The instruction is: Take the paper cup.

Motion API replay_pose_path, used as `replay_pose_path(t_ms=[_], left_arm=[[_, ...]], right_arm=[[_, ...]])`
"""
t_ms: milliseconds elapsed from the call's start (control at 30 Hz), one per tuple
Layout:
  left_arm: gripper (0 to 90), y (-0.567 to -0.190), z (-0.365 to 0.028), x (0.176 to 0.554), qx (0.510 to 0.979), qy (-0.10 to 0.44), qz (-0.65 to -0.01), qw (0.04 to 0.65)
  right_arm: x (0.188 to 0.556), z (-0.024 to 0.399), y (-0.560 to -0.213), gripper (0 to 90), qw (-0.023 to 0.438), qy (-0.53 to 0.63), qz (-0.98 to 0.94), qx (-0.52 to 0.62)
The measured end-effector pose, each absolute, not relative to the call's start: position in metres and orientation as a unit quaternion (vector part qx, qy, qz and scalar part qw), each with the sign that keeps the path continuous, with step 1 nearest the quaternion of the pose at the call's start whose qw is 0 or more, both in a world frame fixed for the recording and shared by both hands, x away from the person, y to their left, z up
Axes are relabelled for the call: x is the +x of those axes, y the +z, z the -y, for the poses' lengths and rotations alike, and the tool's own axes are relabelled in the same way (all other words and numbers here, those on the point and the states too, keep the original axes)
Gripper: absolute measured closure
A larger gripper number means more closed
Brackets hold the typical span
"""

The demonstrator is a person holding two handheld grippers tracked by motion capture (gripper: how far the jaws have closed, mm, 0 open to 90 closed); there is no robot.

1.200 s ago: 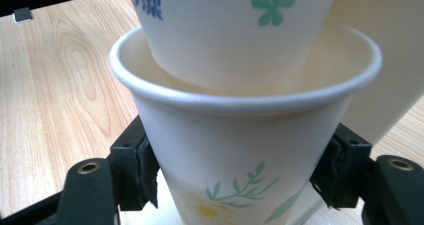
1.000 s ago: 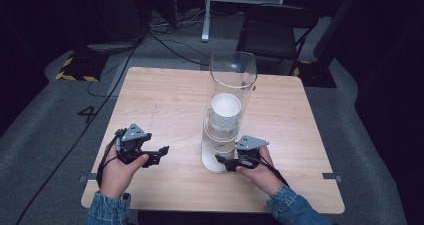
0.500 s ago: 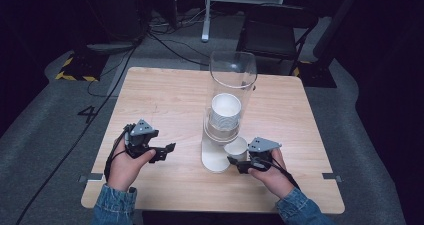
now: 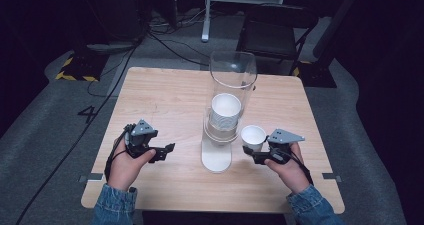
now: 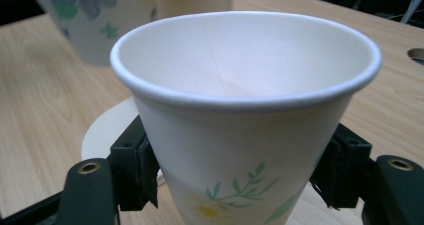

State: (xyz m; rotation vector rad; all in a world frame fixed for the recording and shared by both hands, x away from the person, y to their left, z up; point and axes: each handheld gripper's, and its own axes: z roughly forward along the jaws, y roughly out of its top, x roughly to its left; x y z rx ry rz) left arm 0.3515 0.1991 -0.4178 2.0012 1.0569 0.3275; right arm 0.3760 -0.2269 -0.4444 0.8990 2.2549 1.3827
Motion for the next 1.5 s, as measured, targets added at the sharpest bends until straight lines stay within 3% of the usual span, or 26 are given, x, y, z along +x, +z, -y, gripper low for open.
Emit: replay_pose_path(t_ms=[467,733,933,1133,1500], left_arm=[[19.9,-0.419,-0.209,0.343,0.794,0.137,-0.429,0.408],[20.2,-0.419,-0.213,0.338,0.792,0.141,-0.432,0.407],[20.8,-0.421,-0.214,0.335,0.789,0.143,-0.437,0.407],[20.9,-0.421,-0.215,0.334,0.790,0.146,-0.436,0.405],[20.9,-0.422,-0.213,0.334,0.792,0.141,-0.435,0.404]], right_arm=[[0.403,0.265,-0.427,31.0,0.201,0.533,-0.743,0.350],[0.419,0.276,-0.437,31.0,0.209,0.514,-0.736,0.388],[0.434,0.285,-0.448,30.7,0.190,0.513,-0.725,0.419],[0.449,0.293,-0.459,30.7,0.219,0.478,-0.738,0.423],[0.457,0.293,-0.475,30.8,0.219,0.452,-0.761,0.411]])
